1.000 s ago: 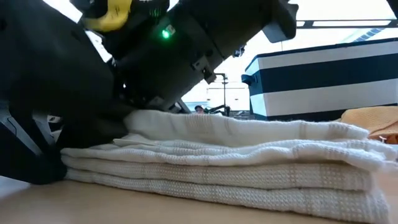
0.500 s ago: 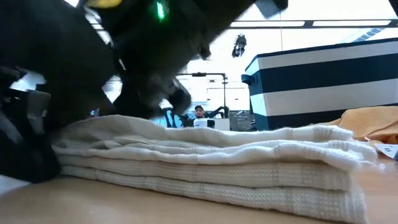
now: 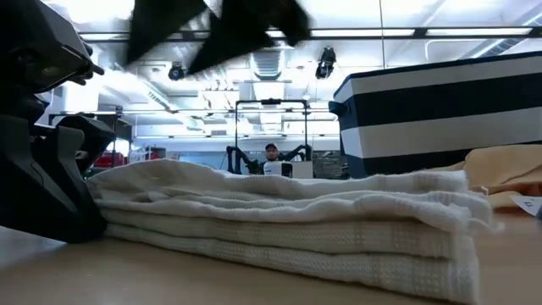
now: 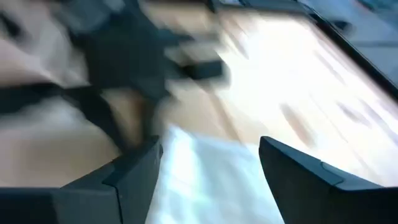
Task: Fold towel
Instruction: Fold the white towel
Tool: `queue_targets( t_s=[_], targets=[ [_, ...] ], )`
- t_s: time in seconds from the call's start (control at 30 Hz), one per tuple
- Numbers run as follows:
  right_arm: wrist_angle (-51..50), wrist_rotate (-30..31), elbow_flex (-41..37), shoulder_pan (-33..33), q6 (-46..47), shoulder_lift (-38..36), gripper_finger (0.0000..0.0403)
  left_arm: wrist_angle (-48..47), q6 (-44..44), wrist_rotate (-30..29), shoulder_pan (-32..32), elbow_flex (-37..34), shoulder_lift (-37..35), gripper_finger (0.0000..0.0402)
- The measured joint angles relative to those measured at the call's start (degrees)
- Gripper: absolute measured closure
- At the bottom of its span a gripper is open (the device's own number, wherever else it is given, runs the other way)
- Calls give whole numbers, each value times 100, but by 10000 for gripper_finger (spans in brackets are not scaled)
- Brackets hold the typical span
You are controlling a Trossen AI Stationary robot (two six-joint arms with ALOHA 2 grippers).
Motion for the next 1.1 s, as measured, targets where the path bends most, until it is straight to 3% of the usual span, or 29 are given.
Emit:
queue_targets(
  t_s=[0.17,0.47,0.67,0.9,1.1],
  targets=[
    [73,-80,-609,-7,635,16,158,0,16,11,0,2,0,364],
    [2381,-757,-1432,-8,118,28,174,-22,-77,38,7,9,0,364],
    [2381,-671,-1498,-16,29,-15,175,-42,-105,-2,7,13,0,364],
    [1979,-27,-1440,26,-375,-322,169,-46,-121,-12,7,15,0,364],
    [2109,-558,-1543,-96,-110,188,177,-50,-126,-23,7,15,0,364]
  ],
)
